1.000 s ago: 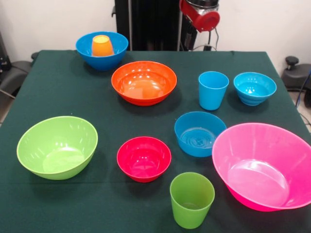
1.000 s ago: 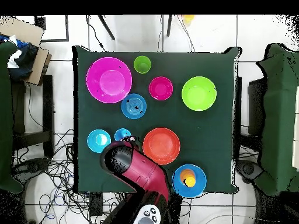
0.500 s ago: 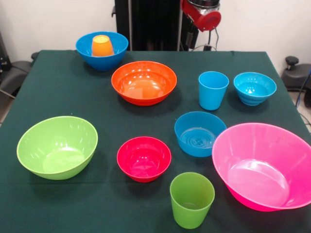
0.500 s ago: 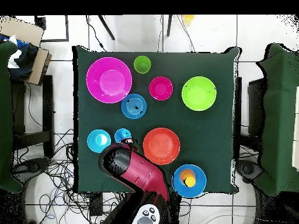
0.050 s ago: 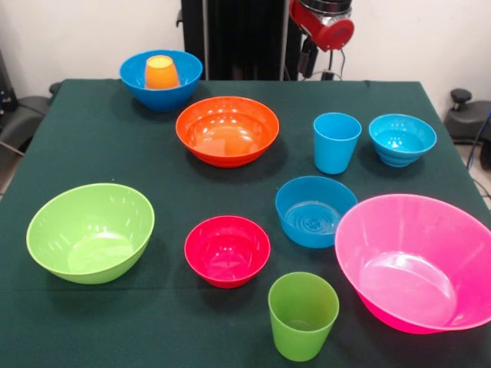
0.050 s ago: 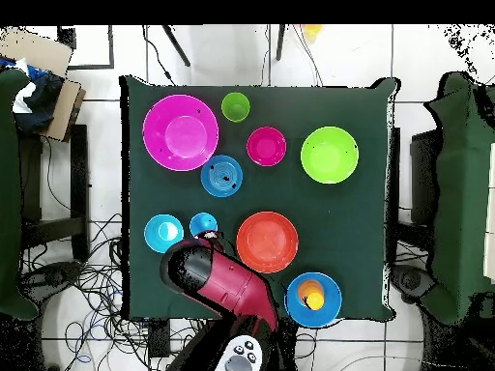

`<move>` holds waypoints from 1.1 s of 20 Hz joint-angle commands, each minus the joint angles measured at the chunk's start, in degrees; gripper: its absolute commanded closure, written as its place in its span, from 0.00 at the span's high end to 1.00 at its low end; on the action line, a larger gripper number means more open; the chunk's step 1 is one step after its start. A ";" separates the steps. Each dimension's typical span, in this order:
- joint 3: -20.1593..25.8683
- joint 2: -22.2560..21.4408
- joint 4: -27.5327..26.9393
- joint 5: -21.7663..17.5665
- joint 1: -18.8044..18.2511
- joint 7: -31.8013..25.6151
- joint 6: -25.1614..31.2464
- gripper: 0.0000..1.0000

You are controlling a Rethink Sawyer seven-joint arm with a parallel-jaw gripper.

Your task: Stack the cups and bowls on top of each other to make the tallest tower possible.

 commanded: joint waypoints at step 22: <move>5.81 3.23 0.25 -4.63 -0.55 3.74 -2.77 0.00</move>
